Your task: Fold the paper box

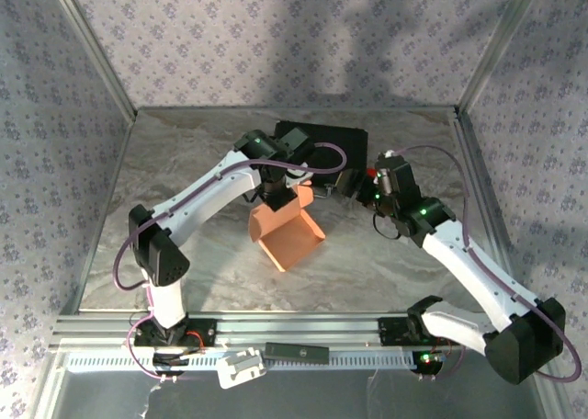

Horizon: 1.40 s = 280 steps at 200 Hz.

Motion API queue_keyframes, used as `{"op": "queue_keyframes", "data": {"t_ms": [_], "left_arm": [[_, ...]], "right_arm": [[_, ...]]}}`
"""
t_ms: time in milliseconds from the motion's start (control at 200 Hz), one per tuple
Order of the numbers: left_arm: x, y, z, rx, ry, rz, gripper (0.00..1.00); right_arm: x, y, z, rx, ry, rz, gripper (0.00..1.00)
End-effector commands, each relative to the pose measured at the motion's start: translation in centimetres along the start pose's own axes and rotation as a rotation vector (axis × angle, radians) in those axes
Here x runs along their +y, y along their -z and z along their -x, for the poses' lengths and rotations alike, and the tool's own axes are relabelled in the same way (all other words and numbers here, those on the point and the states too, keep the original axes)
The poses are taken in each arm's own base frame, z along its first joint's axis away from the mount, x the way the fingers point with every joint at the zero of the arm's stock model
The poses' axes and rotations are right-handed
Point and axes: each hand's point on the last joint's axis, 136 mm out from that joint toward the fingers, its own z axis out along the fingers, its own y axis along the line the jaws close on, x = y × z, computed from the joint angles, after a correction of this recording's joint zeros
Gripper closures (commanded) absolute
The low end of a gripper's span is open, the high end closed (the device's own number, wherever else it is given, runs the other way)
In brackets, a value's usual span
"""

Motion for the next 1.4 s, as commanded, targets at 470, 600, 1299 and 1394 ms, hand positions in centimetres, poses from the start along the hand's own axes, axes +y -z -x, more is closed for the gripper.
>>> {"op": "queue_keyframes", "data": {"t_ms": [470,600,1299,1394], "left_arm": [[3.4,-0.5,5.8,-0.148,-0.139,0.296,0.52],[3.8,2.3,5.6,-0.250,0.035,0.245,0.02],[6.0,-8.5,-3.1,-0.193,0.747,-0.363,0.35],[6.0,-9.2,-2.7,-0.194,0.750,-0.365,0.37]], "right_arm": [[-0.3,-3.9,-3.7,0.144,0.228,0.046,0.12],[0.5,-4.5,-3.2,0.146,0.310,0.053,0.13],[0.9,-13.4,-0.8,0.339,0.608,-0.052,0.26],[0.8,-14.2,-1.5,0.367,0.617,-0.031,0.29]]}}
